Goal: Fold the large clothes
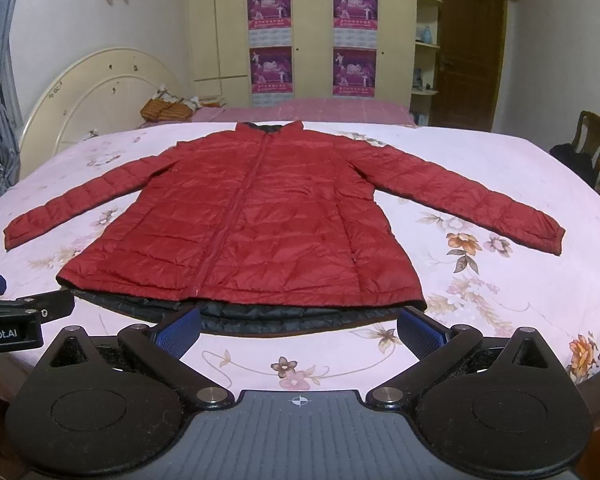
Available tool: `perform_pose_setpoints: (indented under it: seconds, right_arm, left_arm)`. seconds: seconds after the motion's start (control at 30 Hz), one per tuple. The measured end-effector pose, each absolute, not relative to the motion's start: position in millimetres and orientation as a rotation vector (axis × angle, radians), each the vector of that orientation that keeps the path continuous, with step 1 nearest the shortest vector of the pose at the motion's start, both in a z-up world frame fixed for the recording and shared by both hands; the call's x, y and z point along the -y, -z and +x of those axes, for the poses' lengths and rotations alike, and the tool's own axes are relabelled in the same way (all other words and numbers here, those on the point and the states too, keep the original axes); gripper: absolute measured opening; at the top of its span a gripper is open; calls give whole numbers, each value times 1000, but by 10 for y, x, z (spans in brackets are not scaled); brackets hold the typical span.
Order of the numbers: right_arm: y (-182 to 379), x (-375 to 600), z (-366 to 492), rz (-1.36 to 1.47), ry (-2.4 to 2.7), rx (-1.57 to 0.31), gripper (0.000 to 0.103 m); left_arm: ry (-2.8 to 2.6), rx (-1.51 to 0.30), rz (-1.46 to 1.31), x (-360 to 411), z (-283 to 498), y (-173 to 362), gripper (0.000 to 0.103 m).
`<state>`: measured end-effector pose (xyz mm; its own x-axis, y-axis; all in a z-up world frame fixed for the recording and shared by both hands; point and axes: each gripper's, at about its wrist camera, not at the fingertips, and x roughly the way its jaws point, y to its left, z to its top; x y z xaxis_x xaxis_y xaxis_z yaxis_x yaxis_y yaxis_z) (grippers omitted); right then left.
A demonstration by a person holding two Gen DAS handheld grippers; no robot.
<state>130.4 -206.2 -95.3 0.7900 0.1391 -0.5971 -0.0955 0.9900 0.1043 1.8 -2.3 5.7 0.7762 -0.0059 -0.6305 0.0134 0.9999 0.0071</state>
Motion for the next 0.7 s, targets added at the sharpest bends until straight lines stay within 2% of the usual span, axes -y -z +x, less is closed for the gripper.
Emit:
perform_pose_setpoints:
  seconds: [0.7]
  right_arm:
    - [926,2028,1338,70,-128,-650,103]
  left_arm:
    - [8,-683,11,-23,18,-64,103]
